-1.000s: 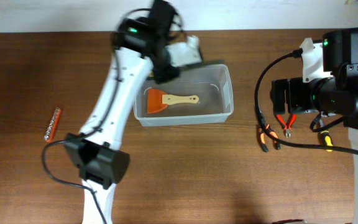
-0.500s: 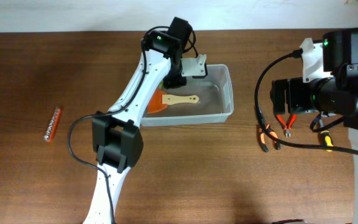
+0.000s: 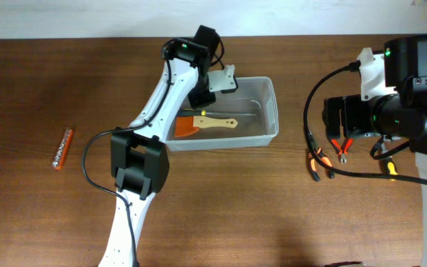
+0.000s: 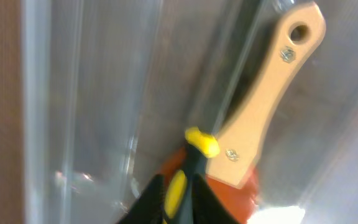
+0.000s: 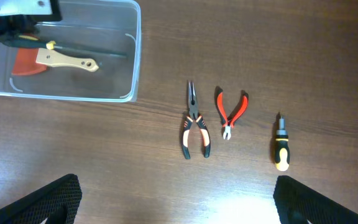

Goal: Pack container
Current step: 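Carry the file into the container and release it, then grasp the orange socket bit strip with the left gripper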

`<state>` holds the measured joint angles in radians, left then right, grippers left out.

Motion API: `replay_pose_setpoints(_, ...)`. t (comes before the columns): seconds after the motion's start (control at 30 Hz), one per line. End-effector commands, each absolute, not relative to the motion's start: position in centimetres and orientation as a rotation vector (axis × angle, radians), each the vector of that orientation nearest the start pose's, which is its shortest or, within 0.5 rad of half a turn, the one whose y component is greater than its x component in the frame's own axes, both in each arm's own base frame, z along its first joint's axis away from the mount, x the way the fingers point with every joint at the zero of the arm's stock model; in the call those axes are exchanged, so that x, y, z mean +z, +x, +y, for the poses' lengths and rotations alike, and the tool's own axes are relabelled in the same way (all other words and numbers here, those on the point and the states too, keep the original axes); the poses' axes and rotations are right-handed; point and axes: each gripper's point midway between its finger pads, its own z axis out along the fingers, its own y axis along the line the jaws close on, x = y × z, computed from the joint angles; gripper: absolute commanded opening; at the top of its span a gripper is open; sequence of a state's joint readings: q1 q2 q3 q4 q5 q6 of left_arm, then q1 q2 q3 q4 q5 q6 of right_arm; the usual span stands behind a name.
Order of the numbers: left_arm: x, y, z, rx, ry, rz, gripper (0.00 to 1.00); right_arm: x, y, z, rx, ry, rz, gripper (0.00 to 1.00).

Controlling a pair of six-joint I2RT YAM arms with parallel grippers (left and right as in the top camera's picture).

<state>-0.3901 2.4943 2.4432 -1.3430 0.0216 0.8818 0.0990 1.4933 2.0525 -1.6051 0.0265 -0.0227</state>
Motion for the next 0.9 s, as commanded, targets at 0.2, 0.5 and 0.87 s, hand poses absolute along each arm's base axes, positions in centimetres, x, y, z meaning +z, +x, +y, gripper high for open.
replay_pose_setpoints(0.2,22.4,44.6,-13.9,0.061,1.336,2.495,0.22,34.8,29.9,2.3,-0.016,-0.138,2.6,0.98)
replay_pose_setpoints(0.5,21.0,42.5,3.5,0.02,0.542,2.939,0.53,34.8,29.9,2.3,-0.017,-0.137,2.599,0.99)
replay_pose_setpoints(0.87,12.0,39.6,15.0,-0.232,0.06,3.077,0.65,35.1,30.4,2.4,-0.015,-0.136,2.576,0.99)
